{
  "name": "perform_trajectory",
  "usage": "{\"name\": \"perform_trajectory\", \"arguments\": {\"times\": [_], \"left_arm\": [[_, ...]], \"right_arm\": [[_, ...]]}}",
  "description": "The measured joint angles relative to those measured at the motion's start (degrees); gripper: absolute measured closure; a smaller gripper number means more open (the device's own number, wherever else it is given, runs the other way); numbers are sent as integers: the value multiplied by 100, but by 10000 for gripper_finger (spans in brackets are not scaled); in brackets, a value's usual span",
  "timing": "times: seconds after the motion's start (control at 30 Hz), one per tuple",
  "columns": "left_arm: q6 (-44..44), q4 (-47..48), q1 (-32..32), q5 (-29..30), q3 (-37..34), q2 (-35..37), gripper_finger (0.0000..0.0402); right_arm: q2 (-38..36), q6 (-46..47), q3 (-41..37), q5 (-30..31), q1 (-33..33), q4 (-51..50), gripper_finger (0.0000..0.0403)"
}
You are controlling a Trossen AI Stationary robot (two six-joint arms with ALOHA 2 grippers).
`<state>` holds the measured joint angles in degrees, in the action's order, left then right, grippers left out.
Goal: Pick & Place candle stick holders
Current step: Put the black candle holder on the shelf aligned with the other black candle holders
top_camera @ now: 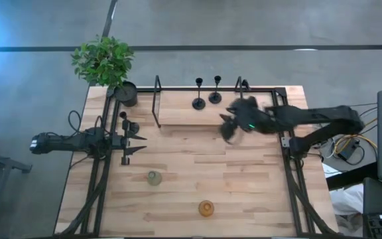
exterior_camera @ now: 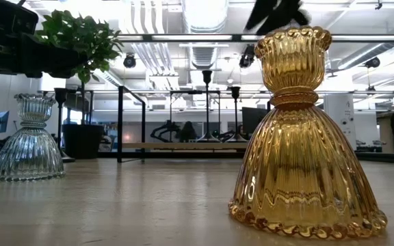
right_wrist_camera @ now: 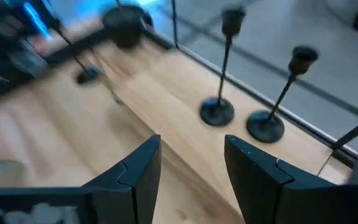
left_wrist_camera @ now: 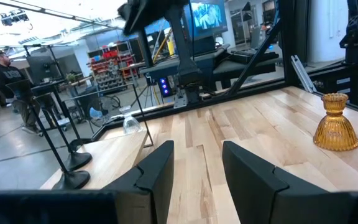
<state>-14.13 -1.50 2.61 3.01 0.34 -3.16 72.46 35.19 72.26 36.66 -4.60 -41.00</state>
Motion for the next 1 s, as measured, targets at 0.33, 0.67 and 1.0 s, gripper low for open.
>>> {"name": "perform_trajectory", "arguments": {"times": [0.33,0.67,1.0], "left_arm": [[0,0,2,0,0,0,258],[0,-2,7,0,0,0,258],[0,-2,7,2,0,0,258]], "right_arm": [[-1204,686,-643,501,-1433,-29,285],[-1663,586,-1962,-606,-1656,311,389],[-2993,-296,-4315,-1644,-1738,2680,394]]}}
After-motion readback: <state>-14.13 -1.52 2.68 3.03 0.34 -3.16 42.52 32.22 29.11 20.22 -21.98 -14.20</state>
